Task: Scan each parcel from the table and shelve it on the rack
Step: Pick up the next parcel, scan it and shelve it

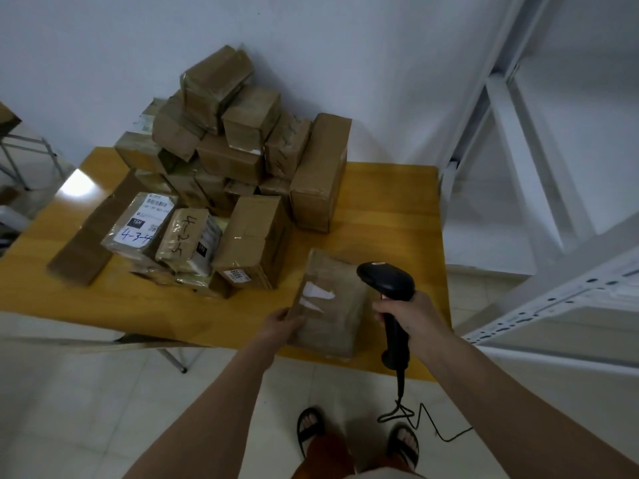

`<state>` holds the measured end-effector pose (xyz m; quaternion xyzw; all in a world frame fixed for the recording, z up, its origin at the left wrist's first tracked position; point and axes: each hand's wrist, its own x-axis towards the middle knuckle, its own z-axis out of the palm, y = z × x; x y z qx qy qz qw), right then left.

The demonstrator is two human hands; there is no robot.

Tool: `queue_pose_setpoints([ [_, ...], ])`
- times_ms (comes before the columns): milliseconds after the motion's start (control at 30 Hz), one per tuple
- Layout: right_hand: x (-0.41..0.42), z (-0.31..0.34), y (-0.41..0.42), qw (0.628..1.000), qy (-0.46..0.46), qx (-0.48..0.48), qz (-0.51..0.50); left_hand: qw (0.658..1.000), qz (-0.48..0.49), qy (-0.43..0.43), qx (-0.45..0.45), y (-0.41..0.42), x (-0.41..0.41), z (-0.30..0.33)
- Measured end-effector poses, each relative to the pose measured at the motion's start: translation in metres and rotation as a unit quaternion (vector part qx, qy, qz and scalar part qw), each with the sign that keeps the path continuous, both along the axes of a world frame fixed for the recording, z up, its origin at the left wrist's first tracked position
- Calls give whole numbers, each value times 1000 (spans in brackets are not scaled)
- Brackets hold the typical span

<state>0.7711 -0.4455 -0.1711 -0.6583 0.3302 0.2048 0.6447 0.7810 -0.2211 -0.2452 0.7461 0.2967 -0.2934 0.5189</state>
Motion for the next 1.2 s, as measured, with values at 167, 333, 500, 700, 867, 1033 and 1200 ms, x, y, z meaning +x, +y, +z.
queue_pose_setpoints([
  [167, -4, -2, -7, 1000, -2, 4, -6, 921, -156, -82, 347, -41, -1, 6],
  [333, -7, -3, -14, 1000, 5, 0, -7, 900, -238, 46, 363, -82, -2, -5],
  [500, -10, -6, -25, 1000, 4, -12, -5, 902, -220, 60, 365, -76, 7, -6],
  [700, -8, -8, -35, 999, -1, -25, -30, 995, -88, 8, -37, -51, 20, 14],
  [867, -4, -9, -31, 999, -8, -26, -40, 973, -131, 100, -162, -44, 11, 22],
  [1033, -7, -13, -27, 999, 0, -29, -37, 993, -108, 18, -41, -52, 16, 23],
  [1200, -5, -13, -21, 998, 6, -18, -55, 939, -175, -138, 264, -101, 0, 28],
])
